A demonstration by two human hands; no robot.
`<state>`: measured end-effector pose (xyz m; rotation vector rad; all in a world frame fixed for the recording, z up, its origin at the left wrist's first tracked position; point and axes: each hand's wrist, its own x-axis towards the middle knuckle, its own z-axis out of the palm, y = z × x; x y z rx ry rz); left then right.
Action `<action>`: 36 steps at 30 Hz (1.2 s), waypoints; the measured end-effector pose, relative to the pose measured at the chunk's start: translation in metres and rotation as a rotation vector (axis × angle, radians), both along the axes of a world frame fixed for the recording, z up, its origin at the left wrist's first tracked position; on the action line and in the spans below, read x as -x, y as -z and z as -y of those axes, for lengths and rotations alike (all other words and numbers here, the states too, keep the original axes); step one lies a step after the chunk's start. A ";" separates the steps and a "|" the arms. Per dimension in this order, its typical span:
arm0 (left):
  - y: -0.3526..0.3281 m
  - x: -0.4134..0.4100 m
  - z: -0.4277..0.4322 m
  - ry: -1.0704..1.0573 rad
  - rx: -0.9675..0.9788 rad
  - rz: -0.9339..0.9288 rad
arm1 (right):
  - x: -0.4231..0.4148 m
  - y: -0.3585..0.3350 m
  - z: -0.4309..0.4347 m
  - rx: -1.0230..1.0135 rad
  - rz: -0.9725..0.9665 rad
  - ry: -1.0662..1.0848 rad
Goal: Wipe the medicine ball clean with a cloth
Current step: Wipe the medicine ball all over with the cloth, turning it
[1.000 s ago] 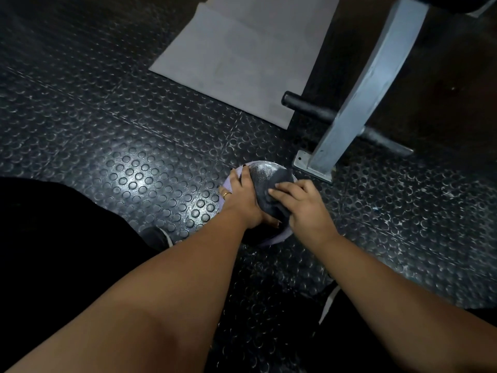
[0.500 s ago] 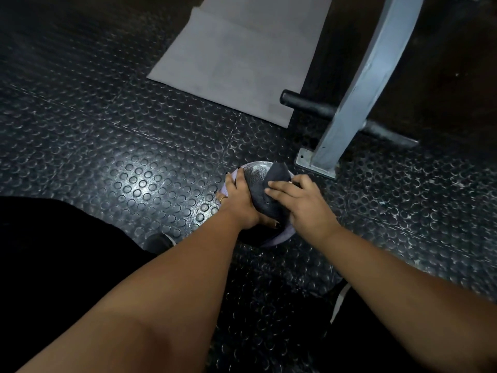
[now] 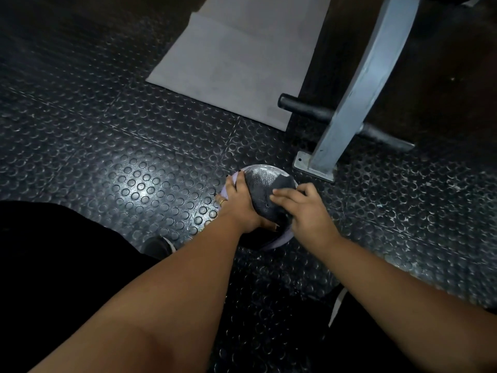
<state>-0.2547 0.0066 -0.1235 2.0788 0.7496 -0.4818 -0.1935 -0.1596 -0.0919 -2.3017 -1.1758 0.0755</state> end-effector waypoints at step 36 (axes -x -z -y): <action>-0.001 -0.009 0.006 -0.018 0.007 -0.027 | -0.004 -0.003 -0.032 0.136 -0.033 0.084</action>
